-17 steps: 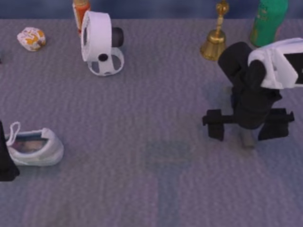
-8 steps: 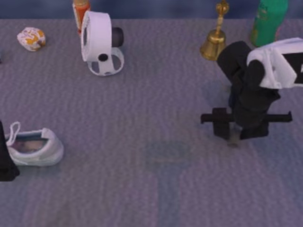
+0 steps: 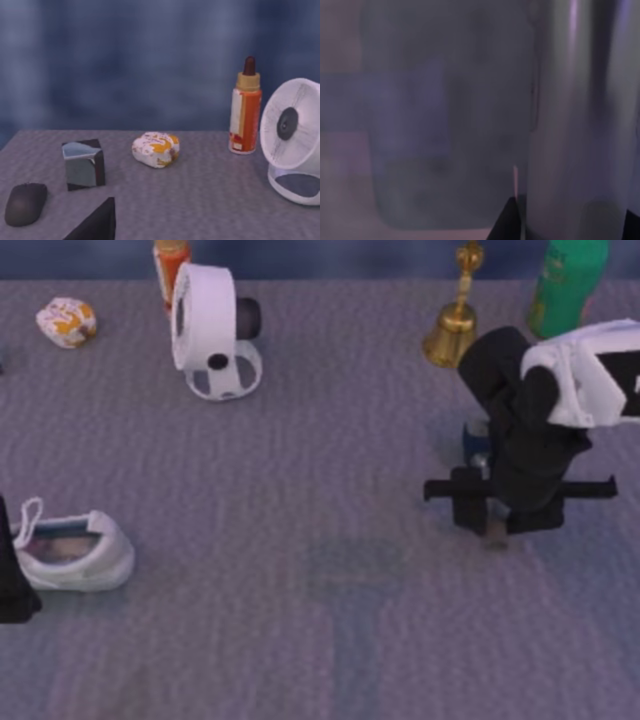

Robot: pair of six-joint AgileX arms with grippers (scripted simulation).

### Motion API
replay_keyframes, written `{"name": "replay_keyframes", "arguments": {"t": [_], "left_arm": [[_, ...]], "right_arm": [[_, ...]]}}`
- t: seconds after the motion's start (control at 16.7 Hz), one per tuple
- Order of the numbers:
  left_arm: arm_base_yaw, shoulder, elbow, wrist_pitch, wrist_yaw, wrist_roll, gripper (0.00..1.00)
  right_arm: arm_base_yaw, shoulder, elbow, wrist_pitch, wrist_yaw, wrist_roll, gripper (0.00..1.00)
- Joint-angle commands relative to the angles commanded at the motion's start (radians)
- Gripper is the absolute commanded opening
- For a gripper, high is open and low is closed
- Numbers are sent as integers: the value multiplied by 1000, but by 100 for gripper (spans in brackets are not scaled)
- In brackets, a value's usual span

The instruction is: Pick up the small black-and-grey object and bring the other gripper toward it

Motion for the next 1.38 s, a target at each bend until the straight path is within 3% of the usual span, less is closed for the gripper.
{"name": "replay_keyframes", "arguments": {"t": [0.06,0.24,0.48,1.14,1.38], "left_arm": [[0,0,0,0,0,0,100],[0,0,0,0,0,0,100],[0,0,0,0,0,0,100],[0,0,0,0,0,0,100],[0,0,0,0,0,0,100]], "right_arm": [[11,-40,22,-9,-41,26,0],[14,-46,15,24,-51,15,0],[17,-82,-25,204,-103,-40,0],[16,-284,-284,1150,-359,-302,0],[14,-370,-362,1411,-436,-384,0]]}}
